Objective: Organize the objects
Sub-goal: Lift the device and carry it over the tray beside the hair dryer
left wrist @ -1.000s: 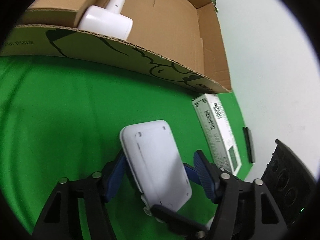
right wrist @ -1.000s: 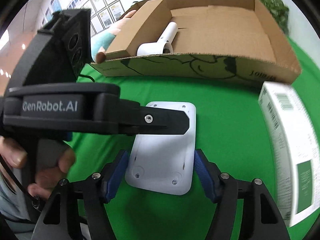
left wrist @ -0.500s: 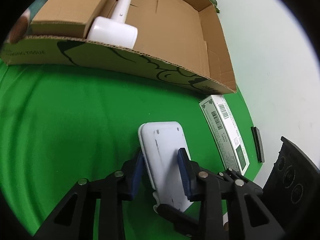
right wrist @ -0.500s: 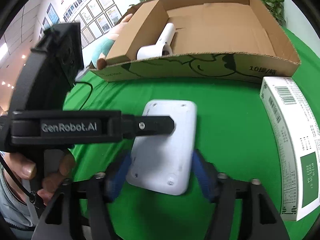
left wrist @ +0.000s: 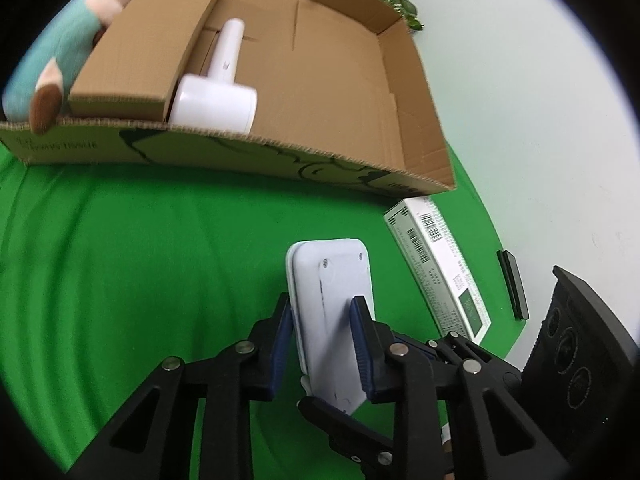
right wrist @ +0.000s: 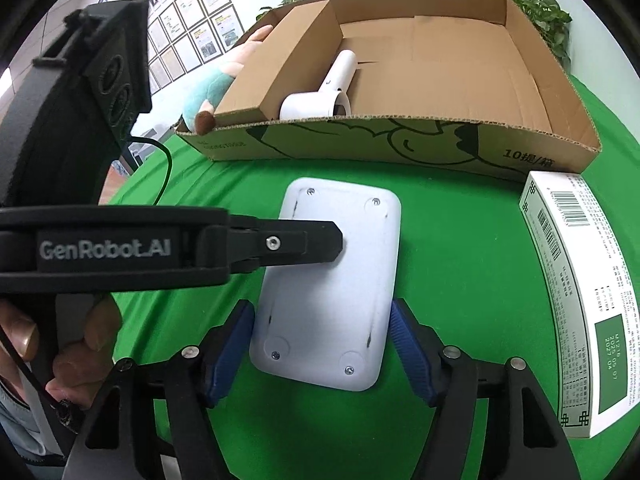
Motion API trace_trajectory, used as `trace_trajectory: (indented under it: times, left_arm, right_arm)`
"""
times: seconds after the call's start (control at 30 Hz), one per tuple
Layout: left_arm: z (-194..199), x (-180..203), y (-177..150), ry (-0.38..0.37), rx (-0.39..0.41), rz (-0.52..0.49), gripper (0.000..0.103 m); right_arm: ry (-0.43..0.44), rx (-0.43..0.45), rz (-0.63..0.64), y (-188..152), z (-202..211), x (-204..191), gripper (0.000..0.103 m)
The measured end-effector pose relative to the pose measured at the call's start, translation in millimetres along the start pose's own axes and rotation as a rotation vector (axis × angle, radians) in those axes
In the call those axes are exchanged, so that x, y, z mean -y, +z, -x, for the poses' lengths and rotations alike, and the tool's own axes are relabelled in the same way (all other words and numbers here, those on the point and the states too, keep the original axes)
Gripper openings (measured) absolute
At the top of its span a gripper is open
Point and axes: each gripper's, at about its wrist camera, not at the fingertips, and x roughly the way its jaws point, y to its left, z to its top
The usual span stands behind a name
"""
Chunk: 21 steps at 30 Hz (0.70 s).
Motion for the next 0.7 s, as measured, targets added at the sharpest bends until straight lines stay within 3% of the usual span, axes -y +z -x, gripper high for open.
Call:
trace_trajectory:
  times: [0.7]
  left_arm:
    - [66, 54, 66, 0.009, 0.194, -0.193, 0.024]
  right_arm:
    - [-0.043, 0.222, 0.056, 77, 54, -16, 0.066]
